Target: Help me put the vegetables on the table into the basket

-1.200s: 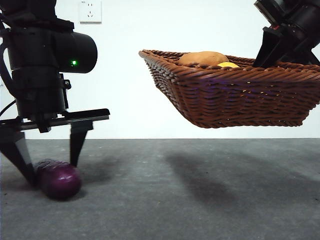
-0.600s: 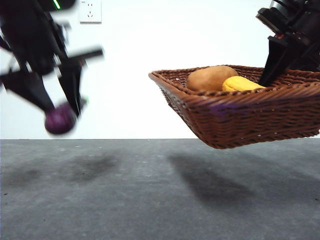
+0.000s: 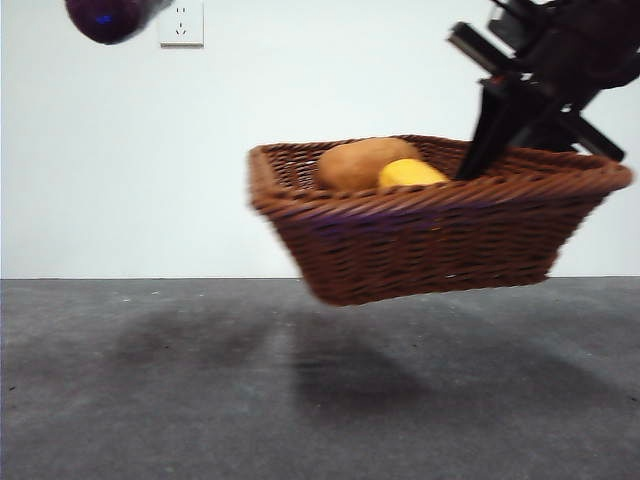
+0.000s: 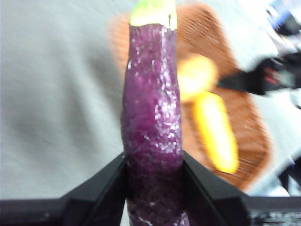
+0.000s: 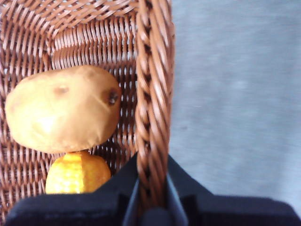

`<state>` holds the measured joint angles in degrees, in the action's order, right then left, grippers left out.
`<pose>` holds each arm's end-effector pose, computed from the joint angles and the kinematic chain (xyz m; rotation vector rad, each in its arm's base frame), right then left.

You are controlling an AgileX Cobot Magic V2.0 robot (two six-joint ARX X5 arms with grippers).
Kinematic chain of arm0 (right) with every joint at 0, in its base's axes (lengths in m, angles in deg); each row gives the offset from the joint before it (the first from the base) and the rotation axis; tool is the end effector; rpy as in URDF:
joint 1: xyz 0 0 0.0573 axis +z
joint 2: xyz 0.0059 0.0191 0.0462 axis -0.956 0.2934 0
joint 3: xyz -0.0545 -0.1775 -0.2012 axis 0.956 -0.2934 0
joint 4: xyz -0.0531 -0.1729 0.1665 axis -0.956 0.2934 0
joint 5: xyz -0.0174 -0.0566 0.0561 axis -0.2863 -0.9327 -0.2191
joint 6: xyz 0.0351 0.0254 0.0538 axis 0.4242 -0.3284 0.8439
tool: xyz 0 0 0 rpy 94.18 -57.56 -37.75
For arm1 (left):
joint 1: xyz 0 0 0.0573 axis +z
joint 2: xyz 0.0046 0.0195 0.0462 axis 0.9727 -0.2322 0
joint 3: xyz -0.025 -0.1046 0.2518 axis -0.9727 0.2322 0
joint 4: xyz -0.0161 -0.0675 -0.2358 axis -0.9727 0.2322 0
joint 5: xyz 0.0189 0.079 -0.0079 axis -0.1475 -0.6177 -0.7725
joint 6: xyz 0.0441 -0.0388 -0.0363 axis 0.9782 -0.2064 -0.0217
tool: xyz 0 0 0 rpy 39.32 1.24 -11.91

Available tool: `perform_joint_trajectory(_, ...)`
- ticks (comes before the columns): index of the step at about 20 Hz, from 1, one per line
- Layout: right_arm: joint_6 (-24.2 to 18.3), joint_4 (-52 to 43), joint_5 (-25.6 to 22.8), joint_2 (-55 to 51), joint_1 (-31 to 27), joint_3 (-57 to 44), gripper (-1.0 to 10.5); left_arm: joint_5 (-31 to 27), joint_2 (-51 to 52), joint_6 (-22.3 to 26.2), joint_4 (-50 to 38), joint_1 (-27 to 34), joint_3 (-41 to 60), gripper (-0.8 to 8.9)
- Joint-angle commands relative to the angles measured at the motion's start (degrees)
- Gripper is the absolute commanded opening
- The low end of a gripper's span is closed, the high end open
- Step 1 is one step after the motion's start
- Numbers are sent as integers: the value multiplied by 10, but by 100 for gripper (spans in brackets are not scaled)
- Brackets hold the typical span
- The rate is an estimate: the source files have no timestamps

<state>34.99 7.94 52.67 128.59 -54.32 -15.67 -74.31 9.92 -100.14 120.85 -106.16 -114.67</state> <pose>0.2757 0.1139 0.2566 0.2655 0.9658 0.5528 0.1681 -0.1095 0.3408 -0.2562 0.7582 -0.6025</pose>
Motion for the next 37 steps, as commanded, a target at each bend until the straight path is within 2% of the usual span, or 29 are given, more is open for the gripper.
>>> perform_joint_trajectory(1,59,-30,-18,3,35,-10,-13,2,-19,-8,-17,-23,5,-8)
perform_joint_trajectory(5,106,-64,-20,3,54,-10,-13,4,-79,-60,-54,-63,5,-8)
perform_joint_trajectory(7,117,-68,-21,3,54,-10,-12,-15,-116,-88,-73,-84,5,-8)
perform_joint_trajectory(15,118,-51,-40,3,54,-10,-12,-72,-219,-195,-99,-105,5,-8)
perform_joint_trajectory(18,114,-51,-41,3,54,-10,-12,-76,-221,-201,-113,-117,5,17)
perform_joint_trajectory(19,110,-49,-41,3,54,-10,-12,-72,-221,-202,-117,-118,5,139)
perform_joint_trajectory(20,106,-49,-42,3,54,-10,-12,-58,-221,-202,-116,-117,5,348)
perform_joint_trajectory(21,104,-49,-42,3,54,-10,-12,-53,-221,-200,-114,-118,5,507)
perform_joint_trajectory(25,101,-49,-42,3,53,-10,-12,-45,-220,-182,-98,-117,5,507)
perform_joint_trajectory(29,100,-49,-46,3,53,-10,-12,-48,-183,-138,-83,-116,5,507)
perform_joint_trajectory(33,100,-49,-45,3,53,-10,-12,-54,-91,-65,-37,-101,5,501)
perform_joint_trajectory(36,102,-48,-43,3,53,-10,-12,-105,-5,-9,1,-91,5,496)
perform_joint_trajectory(37,102,-47,-44,3,53,-10,-12,-113,24,9,11,-86,5,432)
